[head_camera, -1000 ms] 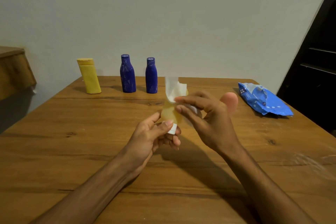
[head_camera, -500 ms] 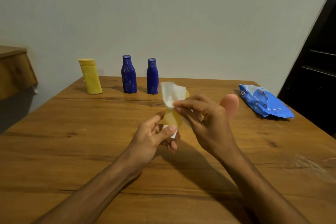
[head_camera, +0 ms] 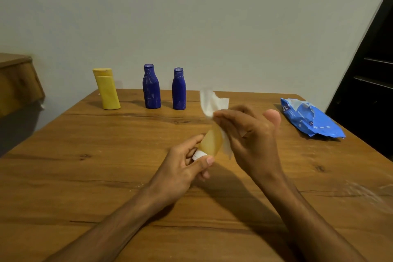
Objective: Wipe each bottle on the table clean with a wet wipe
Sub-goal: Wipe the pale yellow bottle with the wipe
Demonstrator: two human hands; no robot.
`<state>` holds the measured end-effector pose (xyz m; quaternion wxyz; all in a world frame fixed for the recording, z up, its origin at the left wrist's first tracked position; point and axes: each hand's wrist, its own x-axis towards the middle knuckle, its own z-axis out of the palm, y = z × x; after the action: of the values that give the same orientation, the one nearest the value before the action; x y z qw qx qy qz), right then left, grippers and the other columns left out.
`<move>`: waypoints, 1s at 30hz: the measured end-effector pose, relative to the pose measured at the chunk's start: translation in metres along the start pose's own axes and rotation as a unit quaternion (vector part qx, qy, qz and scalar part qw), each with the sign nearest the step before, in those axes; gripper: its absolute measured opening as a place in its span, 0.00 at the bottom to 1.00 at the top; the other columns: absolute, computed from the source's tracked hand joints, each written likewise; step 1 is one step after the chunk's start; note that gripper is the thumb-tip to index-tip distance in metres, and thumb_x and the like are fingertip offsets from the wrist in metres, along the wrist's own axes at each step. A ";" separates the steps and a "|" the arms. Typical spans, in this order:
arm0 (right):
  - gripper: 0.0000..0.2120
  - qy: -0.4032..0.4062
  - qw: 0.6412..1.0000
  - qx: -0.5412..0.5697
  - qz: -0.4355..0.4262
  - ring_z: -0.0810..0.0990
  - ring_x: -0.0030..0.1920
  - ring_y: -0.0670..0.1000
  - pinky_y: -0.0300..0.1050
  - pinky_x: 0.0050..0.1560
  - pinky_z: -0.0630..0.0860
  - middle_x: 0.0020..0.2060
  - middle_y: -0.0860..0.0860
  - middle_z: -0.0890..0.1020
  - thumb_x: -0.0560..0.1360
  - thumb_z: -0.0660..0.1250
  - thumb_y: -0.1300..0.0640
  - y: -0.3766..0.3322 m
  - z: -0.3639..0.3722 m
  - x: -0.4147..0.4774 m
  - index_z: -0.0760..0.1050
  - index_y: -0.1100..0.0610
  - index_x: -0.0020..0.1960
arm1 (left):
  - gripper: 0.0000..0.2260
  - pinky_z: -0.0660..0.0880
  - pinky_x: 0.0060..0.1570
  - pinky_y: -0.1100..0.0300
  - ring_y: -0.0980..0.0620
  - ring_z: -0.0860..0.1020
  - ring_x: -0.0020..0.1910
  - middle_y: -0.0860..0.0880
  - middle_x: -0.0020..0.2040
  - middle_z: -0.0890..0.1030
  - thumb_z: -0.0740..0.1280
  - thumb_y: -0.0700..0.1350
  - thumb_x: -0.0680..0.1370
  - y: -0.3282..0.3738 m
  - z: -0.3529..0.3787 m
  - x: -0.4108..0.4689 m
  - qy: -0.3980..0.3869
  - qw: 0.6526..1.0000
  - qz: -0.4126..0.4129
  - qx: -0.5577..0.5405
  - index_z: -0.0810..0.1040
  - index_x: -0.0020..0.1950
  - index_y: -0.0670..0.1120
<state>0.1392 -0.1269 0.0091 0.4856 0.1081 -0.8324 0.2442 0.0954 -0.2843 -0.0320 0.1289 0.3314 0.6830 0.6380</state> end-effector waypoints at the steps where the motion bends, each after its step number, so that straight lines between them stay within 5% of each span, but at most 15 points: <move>1: 0.08 0.020 1.000 -0.013 0.005 0.76 0.44 0.41 0.21 0.49 0.67 0.44 0.53 0.81 0.72 0.71 0.63 0.002 -0.002 0.002 0.82 0.62 0.51 | 0.24 0.79 0.40 0.58 0.51 0.80 0.39 0.46 0.44 0.82 0.68 0.45 0.75 0.001 0.000 0.000 -0.005 1.000 0.002 -0.006 0.70 0.71 0.48; 5: 0.08 0.042 0.995 0.021 0.092 0.76 0.45 0.38 0.24 0.45 0.69 0.46 0.50 0.81 0.74 0.70 0.62 0.015 -0.005 0.006 0.82 0.59 0.53 | 0.25 0.79 0.39 0.56 0.50 0.80 0.39 0.46 0.43 0.82 0.69 0.47 0.72 0.005 -0.001 0.000 -0.013 0.999 -0.005 -0.037 0.70 0.68 0.54; 11: 0.08 0.074 0.966 0.138 0.204 0.80 0.46 0.43 0.39 0.45 0.78 0.45 0.44 0.82 0.74 0.70 0.56 0.023 -0.009 0.009 0.81 0.52 0.52 | 0.22 0.79 0.42 0.55 0.48 0.80 0.39 0.43 0.46 0.83 0.69 0.47 0.75 0.008 -0.002 0.001 -0.026 0.993 -0.035 -0.112 0.70 0.68 0.49; 21: 0.07 -0.013 0.967 0.190 0.168 0.81 0.48 0.44 0.33 0.43 0.77 0.46 0.47 0.83 0.73 0.71 0.59 0.010 -0.003 0.006 0.82 0.56 0.52 | 0.22 0.78 0.39 0.53 0.46 0.79 0.38 0.38 0.46 0.81 0.66 0.45 0.75 0.010 -0.007 0.003 -0.050 0.957 -0.061 -0.277 0.70 0.68 0.40; 30: 0.07 -0.160 0.962 0.165 0.148 0.78 0.46 0.40 0.32 0.42 0.74 0.44 0.43 0.81 0.73 0.70 0.57 0.002 0.002 0.002 0.82 0.52 0.51 | 0.19 0.81 0.44 0.54 0.44 0.81 0.45 0.33 0.58 0.80 0.60 0.45 0.80 0.010 -0.009 0.006 -0.027 0.916 -0.091 -0.391 0.70 0.69 0.41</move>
<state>0.1361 -0.1257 0.0093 0.2796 0.1000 -0.8543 0.4267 0.0888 -0.2885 -0.0193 0.3239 0.2086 0.4027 0.8303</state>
